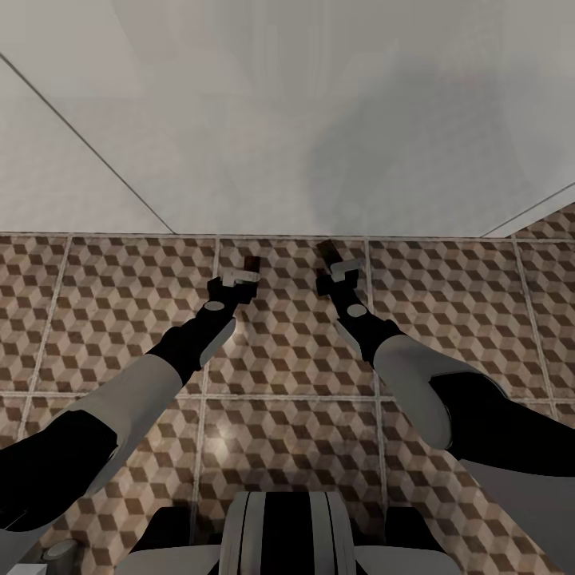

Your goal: Take the four mousetraps from the cabinet in the bathroom and place them on the bathroom floor. Make sure all four end up on the same floor surface, and ensure that at least two of them are either under or directly next to the same bathroom sink.

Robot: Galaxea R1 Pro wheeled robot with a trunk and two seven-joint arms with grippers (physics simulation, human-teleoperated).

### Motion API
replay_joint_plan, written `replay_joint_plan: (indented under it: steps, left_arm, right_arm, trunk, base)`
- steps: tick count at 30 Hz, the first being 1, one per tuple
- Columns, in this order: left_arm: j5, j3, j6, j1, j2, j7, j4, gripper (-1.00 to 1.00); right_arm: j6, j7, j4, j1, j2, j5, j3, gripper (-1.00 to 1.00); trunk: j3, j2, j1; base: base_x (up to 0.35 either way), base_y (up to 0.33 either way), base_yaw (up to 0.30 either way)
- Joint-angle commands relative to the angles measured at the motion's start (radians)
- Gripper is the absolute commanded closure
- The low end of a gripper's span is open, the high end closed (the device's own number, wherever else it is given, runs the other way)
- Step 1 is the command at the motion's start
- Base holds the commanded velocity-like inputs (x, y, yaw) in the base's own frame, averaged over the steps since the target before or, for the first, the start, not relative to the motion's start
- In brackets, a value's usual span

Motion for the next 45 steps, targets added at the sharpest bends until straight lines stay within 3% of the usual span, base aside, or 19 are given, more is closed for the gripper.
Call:
replay_joint_plan:
  steps: [1,31,45]
  left_arm:
    - [0.008,-0.007,0.003,-0.001,0.001,0.009,-0.002,-1.0]
    - [0.008,-0.007,0.003,-0.001,0.001,0.009,0.011,-1.0]
    - [0.008,-0.007,0.003,-0.001,0.001,0.009,0.01,-1.0]
  right_arm:
    - [-0.001,-0.01,0.001,-0.001,0.0,0.008,0.005,-1.0]
    - [-0.001,-0.01,0.001,-0.001,0.0,0.008,0.005,-1.0]
    - [-0.001,-0.01,0.001,-0.001,0.0,0.008,0.004,-1.0]
  trunk:
    - [0.0,0.0,0.0]
    - [0.0,0.0,0.0]
    - [0.0,0.0,0.0]
  base:
    - [0.0,0.0,0.0]
    - [-0.004,0.0,0.0]
    - [-0.268,0.0,0.0]
